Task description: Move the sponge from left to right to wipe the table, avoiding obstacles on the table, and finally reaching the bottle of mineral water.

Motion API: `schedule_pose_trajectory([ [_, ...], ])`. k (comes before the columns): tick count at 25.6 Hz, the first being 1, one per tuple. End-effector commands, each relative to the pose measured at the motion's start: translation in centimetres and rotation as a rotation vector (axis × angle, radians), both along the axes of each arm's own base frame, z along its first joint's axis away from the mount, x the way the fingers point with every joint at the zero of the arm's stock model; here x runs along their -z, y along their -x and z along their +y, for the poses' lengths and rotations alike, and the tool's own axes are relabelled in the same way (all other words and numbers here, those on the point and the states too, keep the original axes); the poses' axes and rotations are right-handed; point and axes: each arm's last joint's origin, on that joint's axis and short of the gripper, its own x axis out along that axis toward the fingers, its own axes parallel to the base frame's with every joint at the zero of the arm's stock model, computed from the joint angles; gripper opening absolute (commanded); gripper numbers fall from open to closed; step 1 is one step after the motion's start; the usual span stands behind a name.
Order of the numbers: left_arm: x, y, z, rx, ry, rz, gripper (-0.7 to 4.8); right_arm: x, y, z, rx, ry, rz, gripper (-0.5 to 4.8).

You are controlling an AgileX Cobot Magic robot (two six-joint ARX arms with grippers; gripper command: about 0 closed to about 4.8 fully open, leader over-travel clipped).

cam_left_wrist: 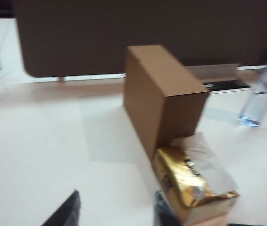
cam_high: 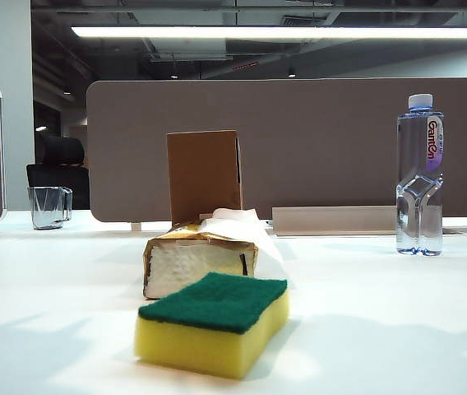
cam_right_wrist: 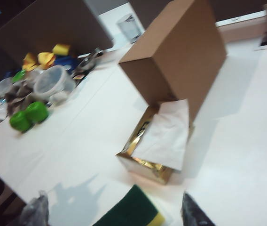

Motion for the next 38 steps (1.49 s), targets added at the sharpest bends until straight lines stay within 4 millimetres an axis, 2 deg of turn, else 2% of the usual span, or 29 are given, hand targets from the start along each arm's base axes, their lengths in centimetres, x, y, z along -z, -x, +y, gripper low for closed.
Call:
schedule_pose_trajectory([
  [1, 0.5, 1.1, -0.1, 0.097, 0.006, 0.045, 1.79, 0.2, 0.4, 0.8, -0.049, -0.018, 0.057, 3.64],
  [6, 1.2, 1.6, -0.3, 0.132, 0.0, 0.105, 1.79, 1.6, 1.3, 2.9, -0.092, 0.007, 0.188, 3.67],
  [13, 1.4, 2.0, -0.3, 0.154, 0.0, 0.119, 1.79, 2.8, 1.3, 5.6, -0.102, 0.08, 0.251, 3.68],
  [18, 1.3, 2.3, -0.3, 0.154, 0.002, 0.101, 1.79, 3.4, 0.5, 8.1, -0.109, 0.115, 0.259, 3.68],
  [23, 1.3, 2.6, -0.2, 0.159, 0.004, 0.09, 1.79, 4.4, -1.1, 10.0, -0.103, 0.13, 0.271, 3.68],
  [32, 1.2, 3.0, -0.2, 0.174, 0.006, 0.073, 1.79, 6.5, -2.5, 11.7, -0.1, 0.154, 0.37, 3.68],
  [38, 1.2, 3.1, -0.2, 0.175, 0.007, 0.066, 1.79, 8.1, -2.8, 12.0, -0.083, 0.154, 0.421, 3.68],
])
